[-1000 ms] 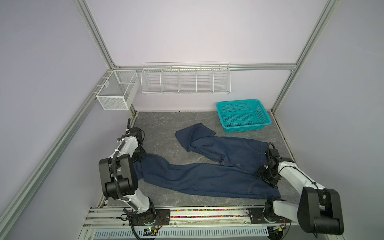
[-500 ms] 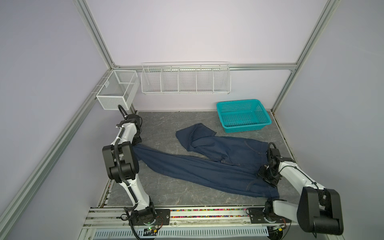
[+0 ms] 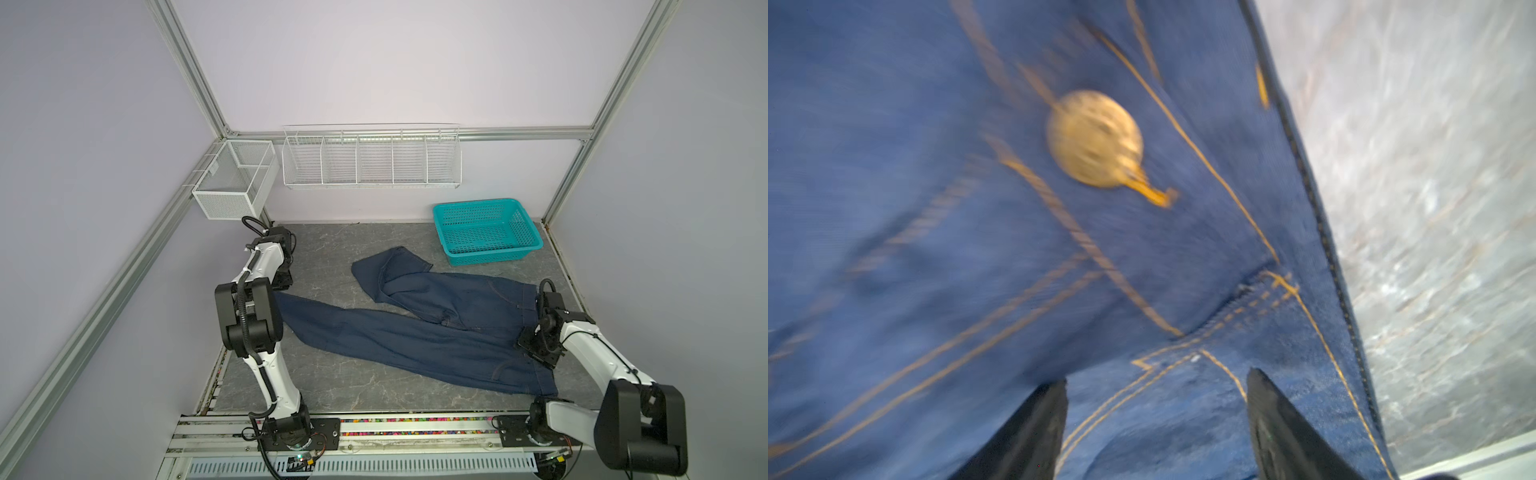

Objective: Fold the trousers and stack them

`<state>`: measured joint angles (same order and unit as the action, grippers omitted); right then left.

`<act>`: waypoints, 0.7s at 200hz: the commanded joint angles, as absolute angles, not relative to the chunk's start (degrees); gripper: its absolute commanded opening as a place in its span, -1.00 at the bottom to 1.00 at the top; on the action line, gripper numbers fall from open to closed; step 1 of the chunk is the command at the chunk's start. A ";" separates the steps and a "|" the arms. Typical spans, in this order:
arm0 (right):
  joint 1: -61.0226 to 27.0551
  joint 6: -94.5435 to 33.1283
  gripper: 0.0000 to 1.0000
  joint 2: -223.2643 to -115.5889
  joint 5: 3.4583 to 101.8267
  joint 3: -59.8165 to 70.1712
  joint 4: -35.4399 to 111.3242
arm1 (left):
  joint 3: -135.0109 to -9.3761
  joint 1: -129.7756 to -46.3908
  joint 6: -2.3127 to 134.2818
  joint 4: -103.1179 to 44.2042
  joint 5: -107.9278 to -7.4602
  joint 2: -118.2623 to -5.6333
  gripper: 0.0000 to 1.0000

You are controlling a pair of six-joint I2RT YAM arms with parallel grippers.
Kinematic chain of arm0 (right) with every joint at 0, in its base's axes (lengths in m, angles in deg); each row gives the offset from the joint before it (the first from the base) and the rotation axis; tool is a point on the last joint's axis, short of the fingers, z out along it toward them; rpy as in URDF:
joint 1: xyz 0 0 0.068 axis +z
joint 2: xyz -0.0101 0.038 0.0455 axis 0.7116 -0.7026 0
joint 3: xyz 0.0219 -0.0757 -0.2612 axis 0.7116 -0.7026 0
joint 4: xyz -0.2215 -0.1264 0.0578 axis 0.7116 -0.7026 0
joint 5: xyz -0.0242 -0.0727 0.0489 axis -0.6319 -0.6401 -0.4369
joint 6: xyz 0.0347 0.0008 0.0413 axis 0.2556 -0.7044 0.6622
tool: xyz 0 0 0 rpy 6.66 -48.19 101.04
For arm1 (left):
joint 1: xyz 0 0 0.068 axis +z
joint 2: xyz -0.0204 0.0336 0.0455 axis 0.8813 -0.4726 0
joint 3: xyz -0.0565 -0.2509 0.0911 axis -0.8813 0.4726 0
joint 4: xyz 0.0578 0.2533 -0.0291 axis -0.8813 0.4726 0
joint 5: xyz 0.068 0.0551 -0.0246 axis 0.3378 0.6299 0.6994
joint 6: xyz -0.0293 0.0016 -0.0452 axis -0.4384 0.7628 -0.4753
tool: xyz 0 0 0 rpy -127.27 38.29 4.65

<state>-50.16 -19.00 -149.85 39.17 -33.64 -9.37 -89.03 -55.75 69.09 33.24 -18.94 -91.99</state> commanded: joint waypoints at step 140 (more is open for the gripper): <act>-30.70 -35.60 0.54 -149.48 52.24 -27.38 2.99 | -67.20 -47.57 24.94 18.42 -31.62 -81.54 0.09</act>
